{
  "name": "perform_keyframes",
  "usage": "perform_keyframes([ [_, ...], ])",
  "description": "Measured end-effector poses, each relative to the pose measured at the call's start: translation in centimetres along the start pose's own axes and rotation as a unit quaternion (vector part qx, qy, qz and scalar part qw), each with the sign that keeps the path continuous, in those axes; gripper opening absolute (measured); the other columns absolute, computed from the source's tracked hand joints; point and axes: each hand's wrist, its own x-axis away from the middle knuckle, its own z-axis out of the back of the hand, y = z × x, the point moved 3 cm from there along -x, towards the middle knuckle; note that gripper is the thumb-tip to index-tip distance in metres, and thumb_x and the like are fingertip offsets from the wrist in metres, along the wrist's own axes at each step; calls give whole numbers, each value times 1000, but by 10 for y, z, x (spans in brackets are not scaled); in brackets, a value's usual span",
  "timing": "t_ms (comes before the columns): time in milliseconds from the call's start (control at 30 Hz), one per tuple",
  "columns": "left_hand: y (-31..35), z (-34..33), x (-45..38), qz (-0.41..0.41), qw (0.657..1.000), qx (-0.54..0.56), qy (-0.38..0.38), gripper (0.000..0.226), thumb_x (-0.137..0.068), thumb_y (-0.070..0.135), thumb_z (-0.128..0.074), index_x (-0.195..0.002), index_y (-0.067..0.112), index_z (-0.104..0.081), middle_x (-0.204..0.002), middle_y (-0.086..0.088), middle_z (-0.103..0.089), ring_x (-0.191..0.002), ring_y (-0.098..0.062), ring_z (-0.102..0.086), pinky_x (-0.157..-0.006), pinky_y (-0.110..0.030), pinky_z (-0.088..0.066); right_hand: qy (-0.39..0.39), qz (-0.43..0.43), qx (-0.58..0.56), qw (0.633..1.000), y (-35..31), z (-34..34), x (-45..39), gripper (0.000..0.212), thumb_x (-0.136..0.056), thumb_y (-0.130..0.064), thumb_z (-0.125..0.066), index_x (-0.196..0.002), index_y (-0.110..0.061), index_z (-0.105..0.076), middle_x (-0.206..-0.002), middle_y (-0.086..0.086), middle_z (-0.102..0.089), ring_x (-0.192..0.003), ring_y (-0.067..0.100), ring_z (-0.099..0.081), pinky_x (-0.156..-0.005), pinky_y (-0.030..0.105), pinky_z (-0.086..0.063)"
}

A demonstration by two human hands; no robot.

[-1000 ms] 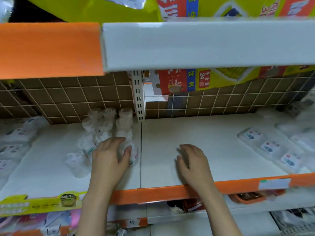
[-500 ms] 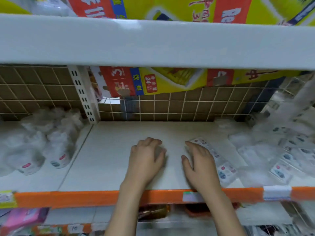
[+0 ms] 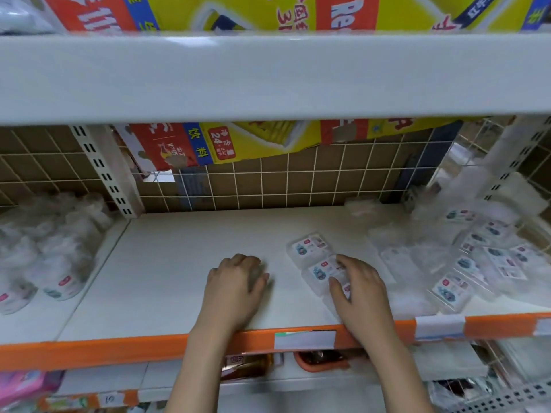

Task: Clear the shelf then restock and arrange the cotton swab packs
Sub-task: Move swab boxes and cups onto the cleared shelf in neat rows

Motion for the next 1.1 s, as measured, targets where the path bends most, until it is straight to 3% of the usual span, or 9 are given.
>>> perform_keyframes([
  [133,5,-2,-6,-10,1000,12,-9,36,-91,44,-49,-123,29,-58,-121,2,-59,-111,-21,-51,-91,-36,-43,18,-32,13,999,15,11,-3,41,-84,-15,-63,-124,-8,-57,-119,12,-61,-111,32,-53,-95,40,-41],
  [267,11,-5,-12,-5,1000,24,-9,49,-85,51,-38,-121,27,-60,-119,2,-60,-109,-22,-53,-90,-37,-44,19,-34,13,999,22,15,-7,43,-83,-25,-54,-124,-9,-57,-119,12,-61,-111,31,-53,-95,40,-42],
  [400,30,-12,-21,-4,1000,27,-12,52,-81,50,-36,-120,25,-59,-119,0,-60,-108,-23,-53,-89,-36,-42,25,-24,9,999,38,22,-10,40,-86,-19,-60,-125,-8,-56,-120,12,-61,-113,30,-53,-97,39,-40],
  [633,88,-38,-43,11,999,47,11,49,-80,42,-40,-118,20,-60,-118,-2,-60,-108,-25,-53,-87,-35,-40,49,14,10,999,95,54,-37,46,-82,-30,-49,-119,-5,-60,-114,14,-64,-106,34,-58,-93,40,-45],
  [833,153,-68,-63,9,997,69,13,48,-75,37,-43,-114,17,-63,-118,-7,-61,-108,-32,-54,-87,-39,-44,60,23,13,998,158,86,-64,44,-81,-25,-54,-120,-5,-60,-115,15,-62,-107,35,-56,-94,40,-43],
  [967,173,-83,-62,16,998,58,18,52,-75,44,-40,-112,16,-64,-114,-7,-62,-108,-33,-54,-87,-42,-46,-21,18,41,999,180,97,-99,46,-90,-22,-58,-132,-9,-49,-133,13,-51,-124,32,-44,-105,36,-32],
  [1100,173,-86,-54,40,998,41,41,59,-73,50,-33,-108,15,-65,-111,-8,-63,-103,-35,-56,-83,-43,-48,-51,102,127,985,180,102,-155,52,-83,-23,-66,-128,-3,-49,-123,18,-54,-116,36,-48,-95,36,-38],
])
